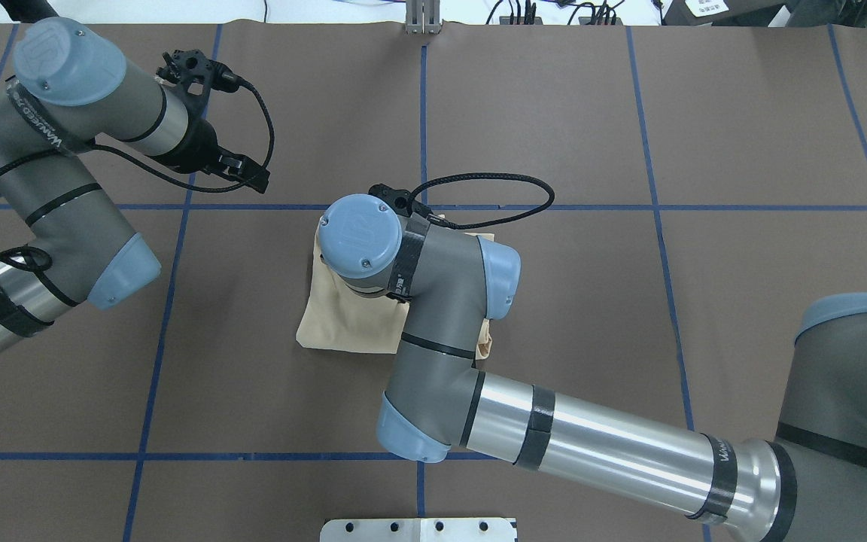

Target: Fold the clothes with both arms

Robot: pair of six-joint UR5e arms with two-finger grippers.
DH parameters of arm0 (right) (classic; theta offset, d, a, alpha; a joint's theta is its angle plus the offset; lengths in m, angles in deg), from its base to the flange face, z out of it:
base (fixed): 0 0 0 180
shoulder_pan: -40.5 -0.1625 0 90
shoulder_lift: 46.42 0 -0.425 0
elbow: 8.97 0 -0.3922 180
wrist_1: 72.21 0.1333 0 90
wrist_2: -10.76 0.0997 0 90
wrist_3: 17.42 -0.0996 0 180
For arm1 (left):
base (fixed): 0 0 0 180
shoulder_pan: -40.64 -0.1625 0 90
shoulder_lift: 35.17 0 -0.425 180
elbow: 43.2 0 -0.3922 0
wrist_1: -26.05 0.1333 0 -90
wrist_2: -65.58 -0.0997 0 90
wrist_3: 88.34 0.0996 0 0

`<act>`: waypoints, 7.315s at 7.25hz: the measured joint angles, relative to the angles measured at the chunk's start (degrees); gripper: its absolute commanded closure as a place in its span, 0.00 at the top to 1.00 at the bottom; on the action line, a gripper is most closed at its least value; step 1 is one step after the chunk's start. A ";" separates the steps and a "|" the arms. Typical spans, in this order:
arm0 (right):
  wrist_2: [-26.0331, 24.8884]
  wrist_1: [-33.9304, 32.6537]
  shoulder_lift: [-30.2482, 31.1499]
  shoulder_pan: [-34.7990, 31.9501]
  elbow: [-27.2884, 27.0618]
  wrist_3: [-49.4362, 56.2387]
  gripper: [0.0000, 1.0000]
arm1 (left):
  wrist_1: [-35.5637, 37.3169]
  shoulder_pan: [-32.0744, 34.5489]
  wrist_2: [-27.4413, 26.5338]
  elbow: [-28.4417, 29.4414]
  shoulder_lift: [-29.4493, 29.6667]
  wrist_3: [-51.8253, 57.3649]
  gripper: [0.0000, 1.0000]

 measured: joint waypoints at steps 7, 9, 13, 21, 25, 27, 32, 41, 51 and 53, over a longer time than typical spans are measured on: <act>0.20 7.11 -0.27 -8.72 6.61 17.32 1.00 | 0.04 0.20 0.09 -0.62 -0.12 -0.07 1.00; 8.37 6.43 1.39 -13.51 4.18 20.13 1.00 | 0.20 0.55 0.09 -3.29 -2.44 0.25 1.00; 20.16 -6.34 21.50 -25.72 -20.82 40.68 1.00 | 0.88 8.49 0.11 -7.95 -12.51 15.20 1.00; 39.72 -9.41 63.31 -61.39 -31.94 95.11 1.00 | 5.37 36.20 8.41 -5.96 -31.32 48.40 1.00; 39.43 -7.67 70.75 -66.14 -32.98 97.86 1.00 | 17.14 37.81 13.45 -6.30 -31.83 48.48 1.00; 39.37 -6.27 71.60 -66.77 -33.08 97.91 1.00 | 21.86 39.46 15.36 -7.24 -32.86 48.29 1.00; 39.63 -6.04 71.34 -66.86 -33.04 97.51 1.00 | 23.36 39.79 14.72 -8.79 -33.31 48.28 1.00; 41.34 -6.09 71.24 -66.86 -34.03 96.78 1.00 | 23.11 39.75 14.91 -9.90 -33.28 48.22 1.00; 41.23 -6.04 70.59 -66.85 -34.13 94.10 1.00 | 22.94 39.67 15.16 -10.27 -33.17 48.33 1.00; 41.28 -6.05 70.64 -66.86 -34.09 93.95 1.00 | 22.92 39.68 15.17 -10.65 -33.17 48.34 1.00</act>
